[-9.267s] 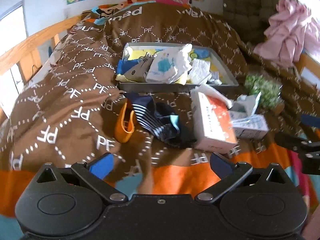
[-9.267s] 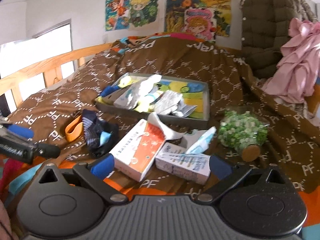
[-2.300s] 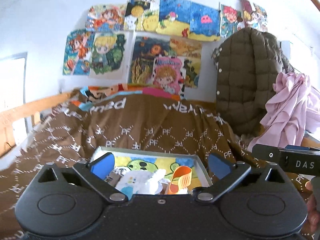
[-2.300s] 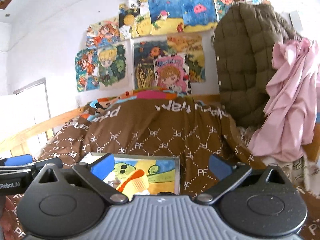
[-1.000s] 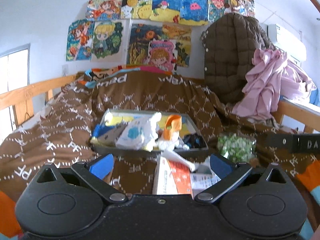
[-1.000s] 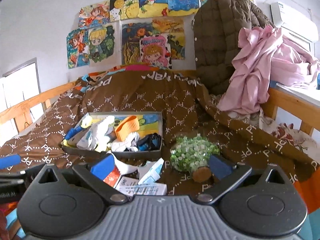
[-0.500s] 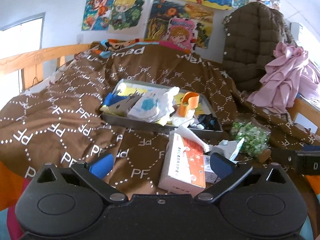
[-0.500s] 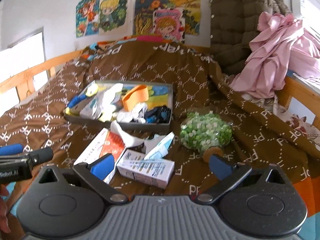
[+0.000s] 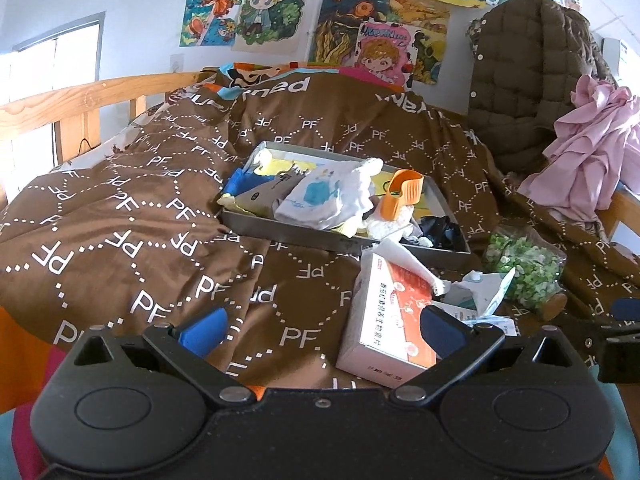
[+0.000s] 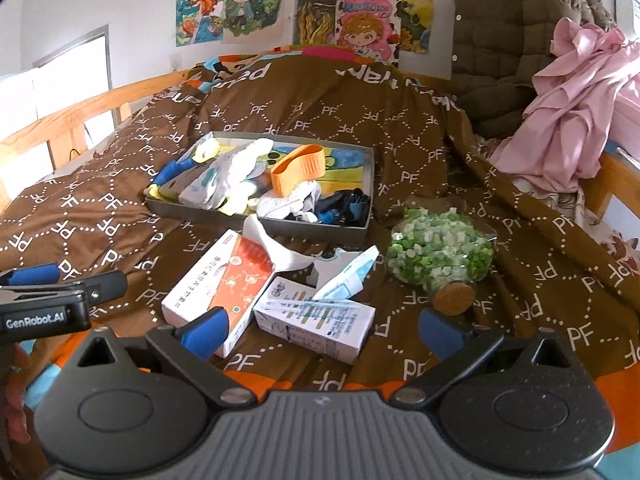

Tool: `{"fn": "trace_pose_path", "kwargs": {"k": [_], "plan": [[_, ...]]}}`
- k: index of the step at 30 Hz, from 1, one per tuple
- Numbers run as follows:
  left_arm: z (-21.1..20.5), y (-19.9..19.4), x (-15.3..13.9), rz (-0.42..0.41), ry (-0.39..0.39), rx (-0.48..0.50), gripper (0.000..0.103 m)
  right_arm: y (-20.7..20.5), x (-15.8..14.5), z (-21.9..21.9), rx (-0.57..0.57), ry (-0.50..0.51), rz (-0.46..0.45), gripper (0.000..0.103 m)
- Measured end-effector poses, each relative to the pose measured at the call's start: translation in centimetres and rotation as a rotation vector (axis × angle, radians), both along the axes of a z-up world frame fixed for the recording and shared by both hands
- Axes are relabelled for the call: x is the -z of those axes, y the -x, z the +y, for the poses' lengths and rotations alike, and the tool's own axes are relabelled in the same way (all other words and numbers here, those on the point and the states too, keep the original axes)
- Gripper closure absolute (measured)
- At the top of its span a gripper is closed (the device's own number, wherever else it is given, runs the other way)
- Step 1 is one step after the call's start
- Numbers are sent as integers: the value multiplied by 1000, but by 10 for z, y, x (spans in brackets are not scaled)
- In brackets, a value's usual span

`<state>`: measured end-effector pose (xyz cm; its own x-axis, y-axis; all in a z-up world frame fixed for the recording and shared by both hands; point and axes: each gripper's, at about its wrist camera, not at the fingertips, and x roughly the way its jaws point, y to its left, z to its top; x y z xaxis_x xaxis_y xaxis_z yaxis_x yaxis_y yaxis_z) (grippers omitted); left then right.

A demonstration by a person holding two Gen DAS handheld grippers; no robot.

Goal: Organize soft objects

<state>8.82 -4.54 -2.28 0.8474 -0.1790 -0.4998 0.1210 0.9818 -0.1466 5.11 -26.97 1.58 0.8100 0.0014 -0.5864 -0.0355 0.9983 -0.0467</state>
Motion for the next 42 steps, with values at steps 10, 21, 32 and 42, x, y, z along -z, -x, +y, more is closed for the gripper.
{"fn": "trace_pose_path", "kwargs": {"k": [10, 21, 32, 42], "plan": [[-3, -11, 6, 14, -7, -11, 1, -9, 3, -6, -4, -72, 18, 0], [-12, -29, 18, 28, 14, 46, 1, -30, 6, -12, 11, -33, 2, 0], [-11, -65, 21, 17, 123, 65, 1, -60, 7, -9, -38, 10, -13, 0], [-14, -114, 18, 32, 230, 122, 1, -89, 16, -17, -18, 42, 2, 0]]}}
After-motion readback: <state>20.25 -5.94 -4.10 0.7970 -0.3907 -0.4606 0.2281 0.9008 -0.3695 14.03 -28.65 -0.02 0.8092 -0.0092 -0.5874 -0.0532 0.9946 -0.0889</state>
